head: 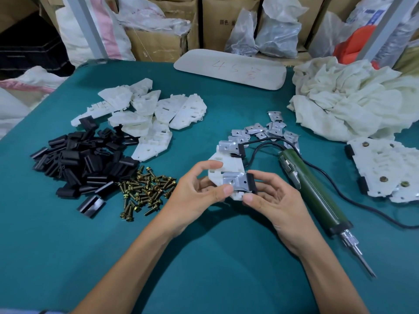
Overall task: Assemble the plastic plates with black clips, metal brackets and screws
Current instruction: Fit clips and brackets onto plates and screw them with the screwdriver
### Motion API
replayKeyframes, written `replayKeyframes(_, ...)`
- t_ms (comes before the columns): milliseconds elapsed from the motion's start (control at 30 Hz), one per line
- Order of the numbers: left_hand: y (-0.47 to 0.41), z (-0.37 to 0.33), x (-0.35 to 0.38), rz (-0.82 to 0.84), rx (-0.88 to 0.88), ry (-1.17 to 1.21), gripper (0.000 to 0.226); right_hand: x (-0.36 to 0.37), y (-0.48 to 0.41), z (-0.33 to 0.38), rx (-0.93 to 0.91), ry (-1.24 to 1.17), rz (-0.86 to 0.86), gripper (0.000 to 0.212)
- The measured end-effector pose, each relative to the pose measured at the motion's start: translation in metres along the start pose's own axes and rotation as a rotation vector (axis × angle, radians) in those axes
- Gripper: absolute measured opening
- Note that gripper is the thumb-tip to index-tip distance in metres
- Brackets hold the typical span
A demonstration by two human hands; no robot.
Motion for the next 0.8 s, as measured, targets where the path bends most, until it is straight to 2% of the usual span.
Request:
replayKeyframes(67,0.002,0.0,-0.004,0.032,-0.025,-0.137,0.068,-0.001,-0.001,-0.002,0.04,-0.051,-0.002,0.048)
replayKeyframes(167,0.006,-0.005,-0.01,-0.001,0.012,-0.596,0.062,-0.003,-0.001,-0.005,0.099,-0.082,-0.002,0.046)
replayKeyframes(267,0.011,-0.025,-0.011,-0.14,0.19,-1.014,0.042,-0.004,-0.001,-0.009,0.159,-0.06,-0.001,0.049)
replayKeyframes(367,0.019,-0.052,-0.006,-0.247,0.443,-1.261,0.026,-0.01,0.003,-0.011,0.213,-0.06,0.006,0.054)
replayKeyframes(433,0.02,-0.068,-0.002,-0.222,0.529,-1.286,0.023,-0.018,0.008,-0.01,0.216,-0.054,-0.025,0.053)
replayKeyframes(500,0.02,-0.077,0.005,-0.113,0.51,-1.295,0.033,-0.028,0.015,-0.007,0.197,-0.035,-0.091,0.049)
replayKeyframes(667,0.011,-0.058,0.034,0.13,0.245,-1.171,0.035,-0.052,0.038,0.018,0.034,0.182,-0.267,0.034)
replayKeyframes(733,0.002,-0.042,0.046,0.184,0.158,-1.176,0.038,-0.051,0.041,0.033,-0.043,0.272,-0.301,0.027)
replayKeyframes(800,-0.006,-0.031,0.049,0.168,0.118,-1.263,0.039,-0.043,0.037,0.045,-0.106,0.383,-0.294,0.023)
Point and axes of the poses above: each hand's wrist, its own y-axis away from the middle knuckle, its own x-axis out of the palm, z = x × y, the point moved 5 cm from there along -y, towards the middle knuckle, and after that the axes turned 4 degrees about -y, right-handed, at the moved point
